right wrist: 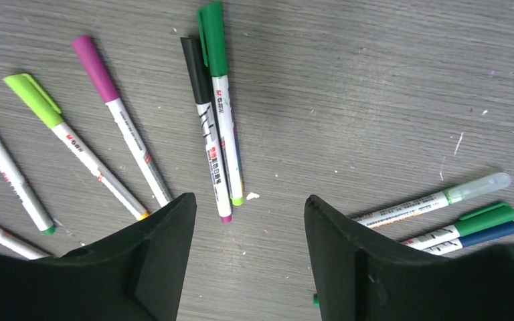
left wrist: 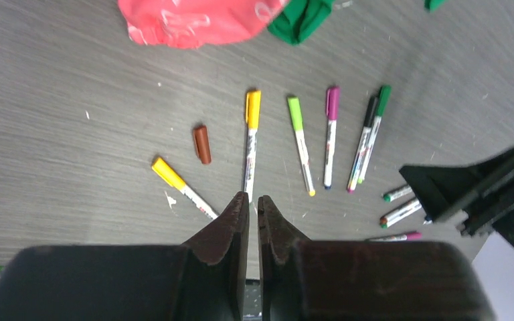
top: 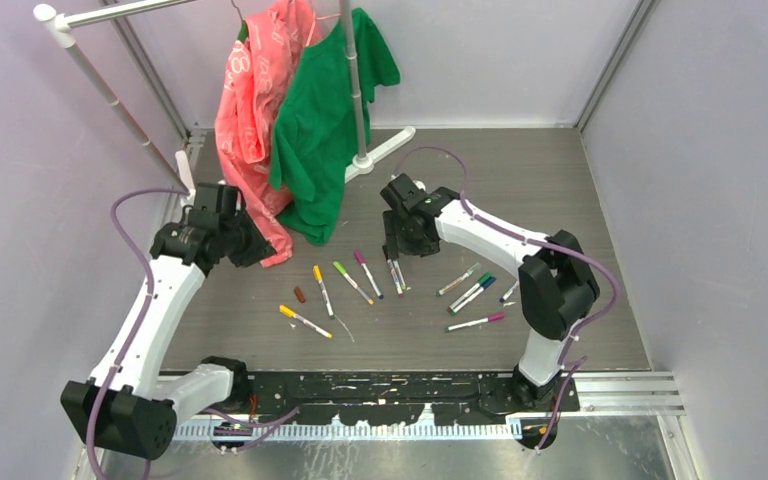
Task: Open the pen caps
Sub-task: Pick up the pen from the center of the board.
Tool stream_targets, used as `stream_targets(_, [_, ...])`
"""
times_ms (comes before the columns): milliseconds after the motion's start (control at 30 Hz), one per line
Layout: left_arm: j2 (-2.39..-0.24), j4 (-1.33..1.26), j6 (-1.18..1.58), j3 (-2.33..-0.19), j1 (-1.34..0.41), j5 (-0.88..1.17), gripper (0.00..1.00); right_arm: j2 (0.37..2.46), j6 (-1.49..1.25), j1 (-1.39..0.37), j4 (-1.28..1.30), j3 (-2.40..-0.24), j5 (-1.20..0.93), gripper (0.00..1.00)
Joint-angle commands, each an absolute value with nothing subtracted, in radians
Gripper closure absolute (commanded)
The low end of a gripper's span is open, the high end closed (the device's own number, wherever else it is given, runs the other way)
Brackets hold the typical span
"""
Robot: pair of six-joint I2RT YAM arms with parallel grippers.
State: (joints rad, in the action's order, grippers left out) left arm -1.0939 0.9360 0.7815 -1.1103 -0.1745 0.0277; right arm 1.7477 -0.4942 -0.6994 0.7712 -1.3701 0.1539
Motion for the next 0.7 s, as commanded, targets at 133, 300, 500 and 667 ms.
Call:
stream_targets(133, [-1.056,0.948,0.808,-1.048,-0.247,0.049,0.9,1.834,-0.467,-0.722,0.741,-1.417,0.138,0.38])
stream_targets(300, [-1.08,0.925,0.804,-1.036,-0.262,0.049,0.9,1.88,-0.464,-0.723,0.727,-1.43,0.124,0.41])
stream_targets(500, [-1.1,0.911,0.799,-1.033,-0.268,0.052,0.91,1.922,-0.456,-0.724,0.715,-1.443,0.13,0.42])
stream_targets(667, [-1.108,0.904,0.795,-1.037,-0.269,0.051,0.91,1.936,-0.446,-0.724,0.71,-1.454,0.152,0.43])
